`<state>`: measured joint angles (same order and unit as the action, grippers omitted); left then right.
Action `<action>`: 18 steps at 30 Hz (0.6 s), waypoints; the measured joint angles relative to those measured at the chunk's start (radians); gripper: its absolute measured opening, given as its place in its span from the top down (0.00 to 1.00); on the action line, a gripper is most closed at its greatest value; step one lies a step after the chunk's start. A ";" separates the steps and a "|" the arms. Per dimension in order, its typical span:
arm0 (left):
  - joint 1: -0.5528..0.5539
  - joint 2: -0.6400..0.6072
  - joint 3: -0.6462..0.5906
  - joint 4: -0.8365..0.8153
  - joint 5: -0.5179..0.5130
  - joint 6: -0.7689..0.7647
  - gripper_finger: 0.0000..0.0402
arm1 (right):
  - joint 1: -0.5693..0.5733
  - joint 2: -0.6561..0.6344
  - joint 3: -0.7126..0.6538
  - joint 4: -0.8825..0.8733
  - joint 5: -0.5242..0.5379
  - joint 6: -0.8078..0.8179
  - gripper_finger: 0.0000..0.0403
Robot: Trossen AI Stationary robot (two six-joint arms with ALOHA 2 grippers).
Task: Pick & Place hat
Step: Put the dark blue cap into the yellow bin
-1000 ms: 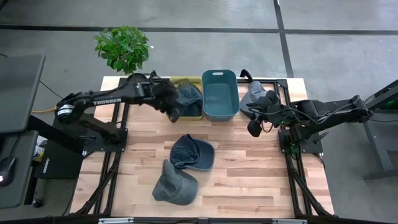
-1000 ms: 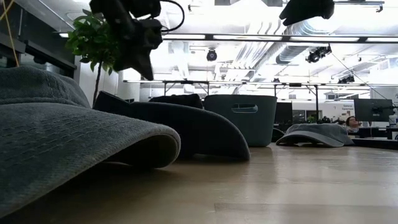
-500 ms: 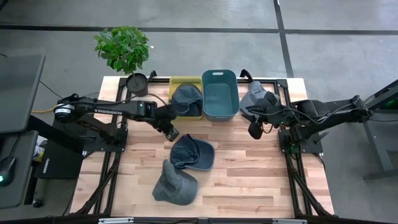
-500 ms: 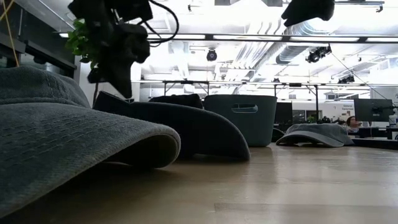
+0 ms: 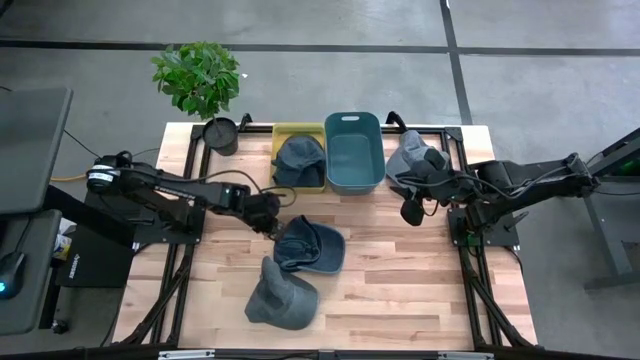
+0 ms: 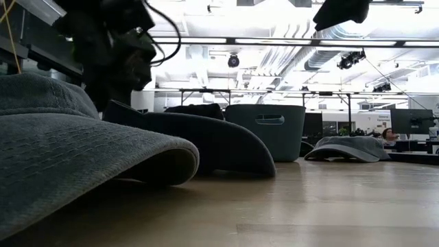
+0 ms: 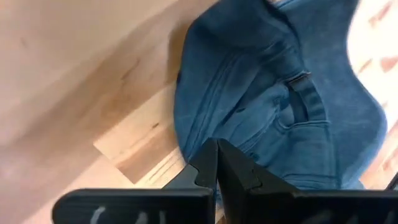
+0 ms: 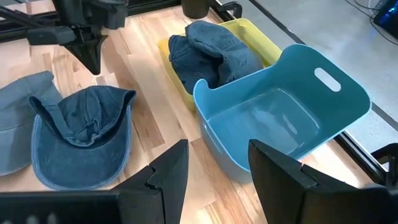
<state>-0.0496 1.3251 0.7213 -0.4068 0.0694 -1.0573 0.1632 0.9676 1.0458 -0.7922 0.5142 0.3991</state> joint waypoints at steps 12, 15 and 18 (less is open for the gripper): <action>-0.003 -0.022 -0.239 0.398 0.104 -0.183 0.76 | 0.000 0.000 0.000 -0.009 -0.009 -0.026 0.60; -0.004 -0.021 -0.240 0.394 0.102 -0.183 0.62 | 0.000 0.000 0.000 -0.012 -0.009 -0.026 0.60; -0.003 -0.021 -0.239 0.355 0.081 -0.185 0.51 | 0.000 0.000 0.000 -0.013 -0.009 -0.025 0.60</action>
<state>-0.0528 1.3041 0.4824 -0.0515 0.1502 -1.2420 0.1633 0.9676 1.0458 -0.8051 0.5053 0.3737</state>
